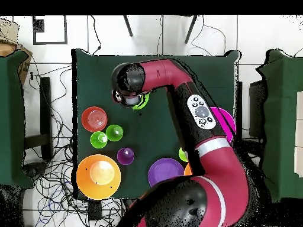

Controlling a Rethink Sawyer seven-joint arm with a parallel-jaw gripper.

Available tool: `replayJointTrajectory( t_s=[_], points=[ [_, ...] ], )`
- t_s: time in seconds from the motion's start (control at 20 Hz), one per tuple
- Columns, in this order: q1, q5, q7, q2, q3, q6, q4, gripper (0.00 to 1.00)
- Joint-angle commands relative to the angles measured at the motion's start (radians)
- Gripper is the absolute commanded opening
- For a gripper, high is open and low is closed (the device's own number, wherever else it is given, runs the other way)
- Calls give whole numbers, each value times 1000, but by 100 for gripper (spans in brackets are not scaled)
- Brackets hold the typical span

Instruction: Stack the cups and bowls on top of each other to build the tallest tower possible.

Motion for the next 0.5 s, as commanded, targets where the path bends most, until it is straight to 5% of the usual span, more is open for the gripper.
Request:
replayJointTrajectory(
  t_s=[0.05,0.5],
  points=[
    [-29,-38,-313,-28,-3,69,12,0],
    [-67,-44,-298,-101,-12,65,117,0]
  ],
)
